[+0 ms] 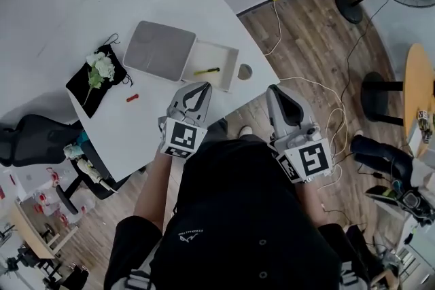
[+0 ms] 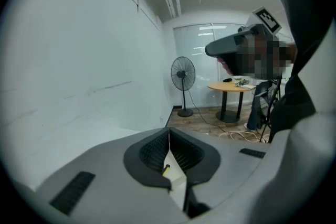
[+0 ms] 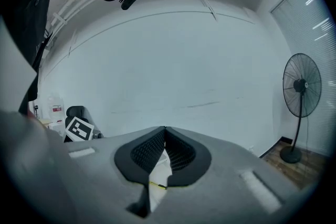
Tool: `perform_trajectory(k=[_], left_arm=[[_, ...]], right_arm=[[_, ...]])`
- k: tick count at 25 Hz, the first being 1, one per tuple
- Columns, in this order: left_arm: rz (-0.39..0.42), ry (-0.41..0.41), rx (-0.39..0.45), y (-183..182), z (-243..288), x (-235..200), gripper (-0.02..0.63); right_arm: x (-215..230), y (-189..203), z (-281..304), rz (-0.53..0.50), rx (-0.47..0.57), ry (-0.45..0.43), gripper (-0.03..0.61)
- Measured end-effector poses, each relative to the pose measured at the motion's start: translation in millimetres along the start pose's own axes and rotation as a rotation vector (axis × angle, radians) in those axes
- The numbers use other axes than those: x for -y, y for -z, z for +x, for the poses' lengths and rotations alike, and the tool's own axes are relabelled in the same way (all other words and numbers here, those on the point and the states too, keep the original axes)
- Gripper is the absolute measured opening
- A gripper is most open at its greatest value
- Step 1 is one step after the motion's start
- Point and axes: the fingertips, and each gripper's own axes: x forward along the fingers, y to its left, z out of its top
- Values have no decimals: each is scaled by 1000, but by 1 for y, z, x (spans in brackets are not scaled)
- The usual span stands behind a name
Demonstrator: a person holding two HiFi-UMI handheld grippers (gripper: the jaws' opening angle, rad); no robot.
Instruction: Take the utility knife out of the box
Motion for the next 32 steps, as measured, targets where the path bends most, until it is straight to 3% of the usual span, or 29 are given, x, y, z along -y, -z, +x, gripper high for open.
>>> perform_trajectory(k=[6, 16, 21, 24, 28, 30, 32], left_arm=[[72, 121, -127, 32, 29, -2, 8], [244, 239, -274, 86, 79, -2, 8], [233, 257, -356, 106, 103, -5, 8], [241, 310, -417, 121, 115, -2, 8], [200, 348, -422, 126, 121, 1, 11], [199, 346, -439, 133, 125, 0, 93], [222, 334, -469, 141, 130, -4, 104]], right_arm=[[-7, 12, 17, 40, -31, 21, 5], [-12, 25, 33, 33, -84, 51, 6], [-10, 30, 33, 35, -106, 85, 6], [-10, 34, 33, 38, -118, 101, 5], [-15, 41, 33, 41, -134, 113, 5], [-16, 44, 33, 45, -143, 116, 5], [-15, 46, 32, 47, -146, 119, 5]])
